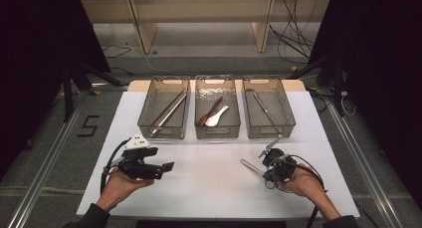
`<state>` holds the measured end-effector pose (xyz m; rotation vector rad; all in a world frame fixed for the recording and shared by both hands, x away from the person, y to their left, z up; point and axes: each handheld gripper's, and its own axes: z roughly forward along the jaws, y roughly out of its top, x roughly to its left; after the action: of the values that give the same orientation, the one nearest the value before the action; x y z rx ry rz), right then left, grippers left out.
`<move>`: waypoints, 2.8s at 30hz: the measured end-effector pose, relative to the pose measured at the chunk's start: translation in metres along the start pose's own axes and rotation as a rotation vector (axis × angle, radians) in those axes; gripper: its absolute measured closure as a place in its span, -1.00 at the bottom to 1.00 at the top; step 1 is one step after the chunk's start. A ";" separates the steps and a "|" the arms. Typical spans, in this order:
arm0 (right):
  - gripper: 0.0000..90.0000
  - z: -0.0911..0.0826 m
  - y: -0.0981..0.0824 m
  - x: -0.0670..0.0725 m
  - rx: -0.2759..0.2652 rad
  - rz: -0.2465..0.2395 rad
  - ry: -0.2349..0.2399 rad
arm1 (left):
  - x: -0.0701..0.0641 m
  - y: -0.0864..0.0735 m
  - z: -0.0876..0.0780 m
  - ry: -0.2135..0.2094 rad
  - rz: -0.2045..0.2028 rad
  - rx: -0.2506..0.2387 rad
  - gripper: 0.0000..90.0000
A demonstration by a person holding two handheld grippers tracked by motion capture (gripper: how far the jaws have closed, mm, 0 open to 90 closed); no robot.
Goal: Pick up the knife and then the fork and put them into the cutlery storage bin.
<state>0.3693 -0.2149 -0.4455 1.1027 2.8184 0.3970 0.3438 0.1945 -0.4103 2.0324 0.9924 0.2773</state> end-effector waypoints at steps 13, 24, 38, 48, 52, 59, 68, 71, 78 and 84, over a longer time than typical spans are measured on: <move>0.91 -0.010 -0.001 -0.008 -0.069 0.028 0.011 | 0.000 0.000 0.000 0.000 0.000 0.001 -0.59; 0.91 -0.024 0.001 -0.018 -0.138 0.047 -0.013 | 0.000 0.000 0.000 0.002 -0.005 -0.004 -0.59; 0.91 -0.053 0.016 -0.043 -0.250 0.077 -0.067 | 0.001 0.000 0.000 0.006 -0.007 -0.006 -0.59; 0.91 -0.064 0.027 -0.066 -0.293 0.128 -0.087 | 0.001 0.000 0.000 0.006 -0.004 -0.010 -0.59; 0.91 -0.067 0.032 -0.073 -0.302 0.140 -0.096 | 0.002 0.000 0.000 0.005 -0.005 -0.011 -0.59; 0.90 -0.076 0.044 -0.084 -0.323 0.162 -0.115 | 0.002 0.000 -0.001 0.004 -0.005 -0.013 -0.59; 0.90 -0.079 0.059 -0.097 -0.330 0.178 -0.132 | 0.002 0.000 -0.001 0.000 -0.010 -0.024 -0.60; 0.90 -0.080 0.066 -0.102 -0.330 0.186 -0.140 | 0.002 0.000 -0.002 -0.005 -0.016 -0.033 -0.60; 0.90 -0.079 0.084 -0.113 -0.315 0.197 -0.148 | 0.002 0.000 -0.002 -0.003 -0.011 -0.034 -0.61; 0.90 -0.075 0.097 -0.124 -0.308 0.228 -0.157 | 0.002 0.000 -0.003 -0.007 -0.014 -0.050 -0.62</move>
<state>0.5109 -0.2463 -0.3489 1.3196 2.4017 0.7018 0.3439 0.1975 -0.4091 1.9794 0.9862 0.2846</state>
